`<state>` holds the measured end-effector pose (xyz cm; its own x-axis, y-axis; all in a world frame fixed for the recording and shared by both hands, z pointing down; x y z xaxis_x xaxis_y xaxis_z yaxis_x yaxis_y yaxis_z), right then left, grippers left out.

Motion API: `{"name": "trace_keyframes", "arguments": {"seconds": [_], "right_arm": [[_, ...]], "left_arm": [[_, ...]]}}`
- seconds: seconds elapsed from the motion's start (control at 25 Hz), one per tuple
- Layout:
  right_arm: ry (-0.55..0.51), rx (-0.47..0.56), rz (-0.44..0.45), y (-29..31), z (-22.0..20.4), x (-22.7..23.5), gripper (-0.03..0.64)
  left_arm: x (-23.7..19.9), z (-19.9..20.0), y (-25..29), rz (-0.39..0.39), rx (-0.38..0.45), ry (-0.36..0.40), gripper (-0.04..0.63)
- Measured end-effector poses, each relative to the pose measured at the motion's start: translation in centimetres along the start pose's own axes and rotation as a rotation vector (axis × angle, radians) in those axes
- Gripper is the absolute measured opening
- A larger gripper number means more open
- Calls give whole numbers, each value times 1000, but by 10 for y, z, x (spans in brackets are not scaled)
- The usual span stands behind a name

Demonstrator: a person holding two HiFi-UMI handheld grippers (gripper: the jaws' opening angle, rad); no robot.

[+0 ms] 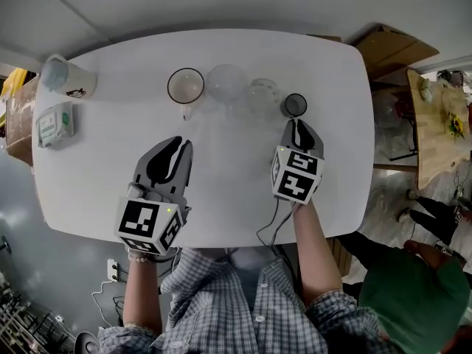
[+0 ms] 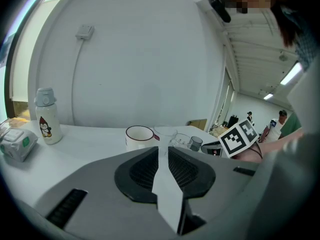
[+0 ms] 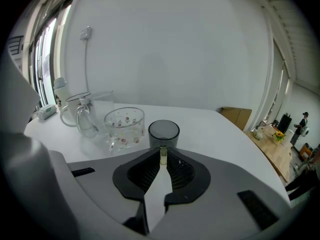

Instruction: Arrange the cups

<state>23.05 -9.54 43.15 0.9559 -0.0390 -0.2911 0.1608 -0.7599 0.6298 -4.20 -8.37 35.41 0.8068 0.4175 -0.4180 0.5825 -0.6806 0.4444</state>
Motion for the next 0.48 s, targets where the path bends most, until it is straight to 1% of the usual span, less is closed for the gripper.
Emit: {"name": "trace_keyframes", "arguments": {"seconds": [0.24,0.4,0.48], "right_arm": [[54,4,-62,12,10,0,52],[74,9,-73,14,13,-2,52],[87,5,-57,16,12,-5,53]], "left_arm": [[-3,1,-2,7,1,0,67],[-6,4,-5,8,5,3,67],[-9,5,-7,10,9,1,67]]}}
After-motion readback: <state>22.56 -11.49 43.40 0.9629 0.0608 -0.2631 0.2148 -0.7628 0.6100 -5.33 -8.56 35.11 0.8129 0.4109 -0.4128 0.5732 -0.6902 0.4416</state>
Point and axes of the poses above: the fingertips, and each gripper's own axes: y forward along the fingers, x to its right, z out of its top, the point moved 5 cm from there along -y, backward along the fingers, and after that the axes turned 13 degrees about -y, right-handed, at the moved point
